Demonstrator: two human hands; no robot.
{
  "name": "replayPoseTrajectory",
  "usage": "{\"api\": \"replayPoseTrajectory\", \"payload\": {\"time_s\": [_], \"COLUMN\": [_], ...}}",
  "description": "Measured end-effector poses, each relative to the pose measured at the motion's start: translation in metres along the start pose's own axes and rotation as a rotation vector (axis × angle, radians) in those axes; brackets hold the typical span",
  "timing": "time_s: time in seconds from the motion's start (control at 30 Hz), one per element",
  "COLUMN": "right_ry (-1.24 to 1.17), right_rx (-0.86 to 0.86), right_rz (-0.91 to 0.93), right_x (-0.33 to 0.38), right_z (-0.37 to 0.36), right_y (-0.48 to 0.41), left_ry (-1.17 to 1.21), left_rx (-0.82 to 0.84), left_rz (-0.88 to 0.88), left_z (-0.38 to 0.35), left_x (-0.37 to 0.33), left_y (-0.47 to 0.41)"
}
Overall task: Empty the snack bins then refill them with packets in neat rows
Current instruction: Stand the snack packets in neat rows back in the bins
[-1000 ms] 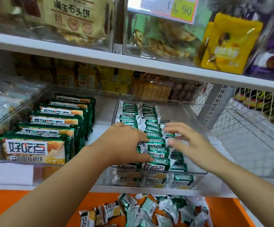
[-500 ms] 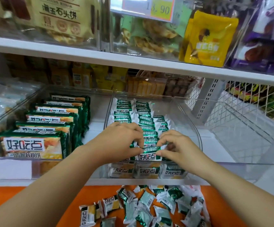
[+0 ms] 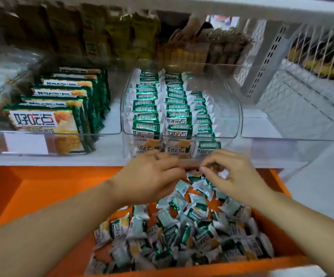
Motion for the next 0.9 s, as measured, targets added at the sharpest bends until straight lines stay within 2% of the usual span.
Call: {"api": "replayPoseTrajectory", "payload": {"time_s": [0.07, 0.1, 0.2, 0.27, 0.37, 0.43, 0.63, 0.73, 0.9], "right_ry": [0.036, 0.086, 0.175, 0.172, 0.135, 0.043, 0.013, 0.025, -0.014], "right_rx": [0.192, 0.327, 0.800, 0.985, 1.091, 1.140, 1.373, 1.329, 1.144], "right_rz": [-0.073, -0.138, -0.360, -0.458, -0.545, -0.560, -0.414, -0.364, -0.397], "right_x": [-0.016, -0.031, -0.080, -0.106, -0.125, -0.128, -0.121, -0.121, -0.122], "right_z": [-0.014, -0.024, -0.053, -0.067, -0.085, -0.099, -0.135, -0.146, -0.157], "right_y": [0.022, 0.034, 0.073, 0.094, 0.109, 0.113, 0.139, 0.160, 0.176], "left_ry": [0.061, 0.098, 0.227, 0.404, 0.626, 0.735, 0.736, 0.810, 0.796], "left_rx": [0.185, 0.305, 0.746, 0.943, 1.005, 1.082, 1.265, 1.189, 0.972], "left_rz": [0.020, 0.084, 0.426, 0.585, 0.736, 0.774, 0.728, 0.796, 0.845], "left_z": [-0.031, -0.047, -0.100, -0.131, -0.161, -0.177, -0.219, -0.232, -0.236], "left_x": [-0.016, -0.022, -0.026, -0.025, -0.023, -0.027, -0.046, -0.057, -0.070], "left_y": [0.012, 0.015, 0.030, 0.041, 0.050, 0.056, 0.079, 0.087, 0.095]}}
Point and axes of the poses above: each hand's wrist, its own y-axis away from the middle knuckle, its own z-axis out of the back of the hand, x = y × z, the point moved 2 cm from there along -y, towards the middle knuckle, and after that the axes turned 4 degrees about y, right-handed, at the moved point
